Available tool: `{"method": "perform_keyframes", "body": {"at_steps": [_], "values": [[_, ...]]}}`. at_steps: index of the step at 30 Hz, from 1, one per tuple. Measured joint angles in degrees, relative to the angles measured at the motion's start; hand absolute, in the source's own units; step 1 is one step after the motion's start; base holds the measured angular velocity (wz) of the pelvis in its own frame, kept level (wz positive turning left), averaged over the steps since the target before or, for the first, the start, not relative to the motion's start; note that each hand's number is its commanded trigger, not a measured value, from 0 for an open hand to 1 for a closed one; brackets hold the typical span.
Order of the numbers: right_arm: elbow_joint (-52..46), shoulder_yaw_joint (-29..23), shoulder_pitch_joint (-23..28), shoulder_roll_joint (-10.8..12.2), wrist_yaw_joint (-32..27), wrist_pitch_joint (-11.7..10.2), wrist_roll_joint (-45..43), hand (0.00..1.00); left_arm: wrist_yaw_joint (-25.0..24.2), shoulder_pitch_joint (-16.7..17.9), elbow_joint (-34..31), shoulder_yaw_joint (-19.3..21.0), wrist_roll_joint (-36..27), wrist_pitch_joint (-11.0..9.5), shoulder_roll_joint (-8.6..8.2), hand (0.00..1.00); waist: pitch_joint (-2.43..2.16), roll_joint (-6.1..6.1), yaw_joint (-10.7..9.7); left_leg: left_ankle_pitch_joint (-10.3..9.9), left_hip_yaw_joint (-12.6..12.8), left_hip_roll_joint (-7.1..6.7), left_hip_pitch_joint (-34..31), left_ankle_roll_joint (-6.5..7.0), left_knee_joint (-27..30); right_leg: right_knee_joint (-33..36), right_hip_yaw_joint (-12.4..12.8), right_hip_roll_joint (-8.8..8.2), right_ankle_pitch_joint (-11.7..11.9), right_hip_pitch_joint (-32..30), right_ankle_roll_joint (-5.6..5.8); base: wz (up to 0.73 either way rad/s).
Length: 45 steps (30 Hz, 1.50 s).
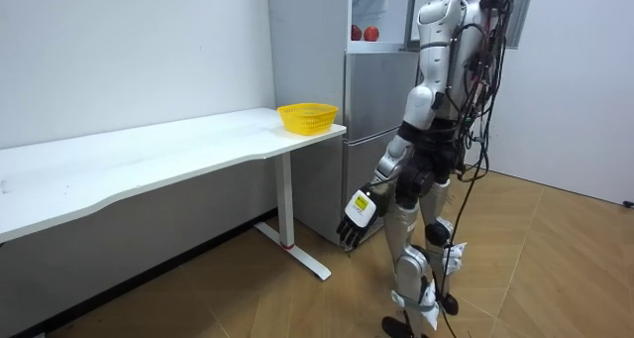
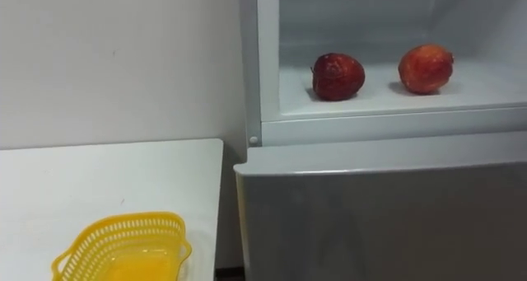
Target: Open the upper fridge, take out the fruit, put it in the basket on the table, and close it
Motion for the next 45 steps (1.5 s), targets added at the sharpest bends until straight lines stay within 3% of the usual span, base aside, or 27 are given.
{"method": "perform_keyframes", "body": {"at_steps": [7,13,20,24,28,35,40,45], "values": [[-25.0,0.2,5.0,1.6,-8.8,-3.9,-4.7,0.00,1.1,0.0,-1.6,-2.8,-0.1,-3.9,-0.17,0.00,0.18,0.83,-0.5,0.0,2.5,0.21,0.0,0.00,-0.2,0.5,1.6,0.12,0.2,-1.0,-0.04,-0.13],[-40.6,0.3,5.0,1.3,-17.4,-7.9,-5.5,0.00,0.9,0.1,-2.1,-5.6,-0.2,-4.2,-0.12,0.00,0.12,1.28,-0.5,0.0,3.1,0.22,0.2,0.00,-0.2,0.9,2.3,0.18,0.3,-1.7,0.03,-0.07],[-52.9,0.3,4.5,0.9,-22.7,-9.9,-8.9,0.00,1.0,0.1,0.1,-5.9,0.0,-6.2,-0.05,0.00,0.19,1.76,0.1,0.0,2.8,0.26,-0.2,0.01,-0.2,1.1,1.7,0.22,0.4,-1.8,-0.02,0.03],[-57.5,0.3,2.9,0.8,-24.2,-10.4,-14.1,0.00,1.0,0.2,0.2,-6.0,0.0,-6.3,0.28,0.00,0.27,1.28,0.2,0.0,2.8,0.26,-0.4,0.01,-0.1,1.1,1.6,0.18,0.4,-1.9,-0.01,0.02],[-61.5,0.3,1.8,-0.1,-25.5,-11.3,-19.4,0.00,0.7,0.2,0.2,-5.9,0.0,-6.4,0.67,0.00,-0.38,0.70,0.5,0.0,2.8,0.25,-0.4,0.02,-0.1,0.9,1.8,0.23,0.4,-1.8,0.01,-0.01],[-65.5,0.3,-3.5,-1.6,-25.9,-12.4,-24.6,0.00,0.7,-0.6,2.1,-5.8,0.0,-6.9,2.04,0.00,-0.07,-1.18,1.7,0.0,2.8,0.39,0.0,0.01,-0.3,0.7,1.8,0.42,0.4,-1.0,-0.06,0.00],[-66.4,0.3,-7.3,-1.7,-26.1,-12.9,-24.8,0.00,0.6,-0.6,2.3,-5.8,0.1,-6.8,2.11,0.00,-0.02,-1.26,1.8,0.0,2.2,0.37,0.1,0.00,-0.3,0.7,1.3,0.39,0.5,-0.8,-0.03,0.06],[-66.2,0.2,-10.4,-4.1,-26.5,-12.8,-25.0,0.00,-0.3,-0.6,2.1,-5.4,1.3,-6.6,2.51,0.00,0.12,-1.47,2.0,0.0,0.9,0.38,0.0,0.01,-0.3,0.7,0.1,0.38,0.5,-0.5,-0.04,0.11]]}}
